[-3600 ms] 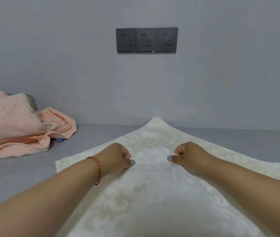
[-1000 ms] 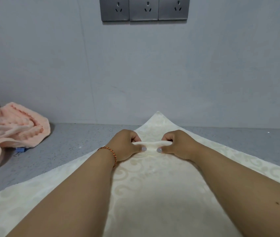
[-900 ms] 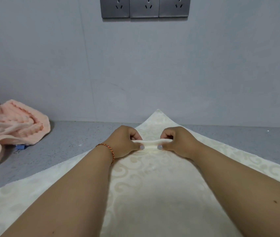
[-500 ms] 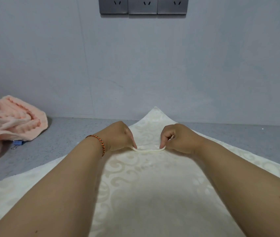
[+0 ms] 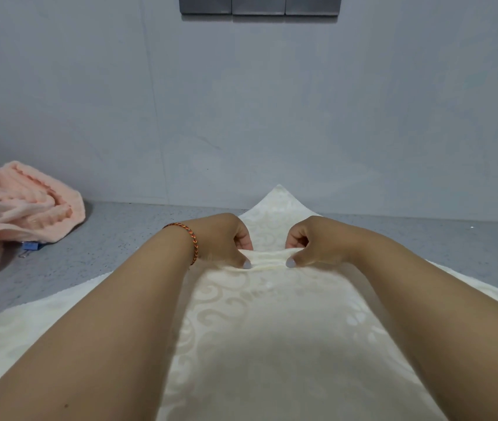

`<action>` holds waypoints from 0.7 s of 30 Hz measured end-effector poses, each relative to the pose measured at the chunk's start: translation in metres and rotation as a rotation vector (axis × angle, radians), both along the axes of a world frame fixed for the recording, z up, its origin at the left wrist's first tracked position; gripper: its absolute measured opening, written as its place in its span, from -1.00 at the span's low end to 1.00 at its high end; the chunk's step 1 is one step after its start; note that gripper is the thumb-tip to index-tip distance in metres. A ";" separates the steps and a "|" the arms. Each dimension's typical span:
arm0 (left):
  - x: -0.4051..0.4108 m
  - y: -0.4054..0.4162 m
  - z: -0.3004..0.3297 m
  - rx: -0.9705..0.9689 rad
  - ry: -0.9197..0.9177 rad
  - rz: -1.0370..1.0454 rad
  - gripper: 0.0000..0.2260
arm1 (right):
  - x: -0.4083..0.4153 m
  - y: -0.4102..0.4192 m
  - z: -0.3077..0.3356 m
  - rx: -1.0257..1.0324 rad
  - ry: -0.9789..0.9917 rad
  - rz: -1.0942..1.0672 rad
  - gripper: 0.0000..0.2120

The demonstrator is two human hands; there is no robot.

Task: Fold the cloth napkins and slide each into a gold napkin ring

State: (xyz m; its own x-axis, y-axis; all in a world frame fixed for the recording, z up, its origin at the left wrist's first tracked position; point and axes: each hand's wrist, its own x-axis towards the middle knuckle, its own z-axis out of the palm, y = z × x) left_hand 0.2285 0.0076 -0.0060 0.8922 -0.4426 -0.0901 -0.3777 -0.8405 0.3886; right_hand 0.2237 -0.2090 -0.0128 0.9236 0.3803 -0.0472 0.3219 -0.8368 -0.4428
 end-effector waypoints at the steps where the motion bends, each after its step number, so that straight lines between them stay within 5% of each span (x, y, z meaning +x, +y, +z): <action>1: 0.000 -0.001 0.002 0.013 -0.011 -0.008 -0.90 | -0.001 0.001 0.001 -0.004 -0.010 0.005 -0.86; 8: -0.006 -0.002 0.008 0.019 -0.021 -0.006 -0.76 | -0.012 0.008 0.014 -0.102 -0.068 0.028 -0.71; 15: -0.014 -0.003 0.023 0.087 0.166 0.019 -0.95 | -0.022 0.014 0.026 -0.180 0.054 0.025 -0.82; 17: -0.014 -0.004 0.026 0.066 0.241 0.013 -0.87 | -0.022 0.010 0.029 -0.127 0.111 0.000 -0.89; 21: -0.008 -0.004 0.016 0.111 0.131 0.015 -0.91 | -0.017 0.005 0.022 -0.125 0.111 0.029 -0.88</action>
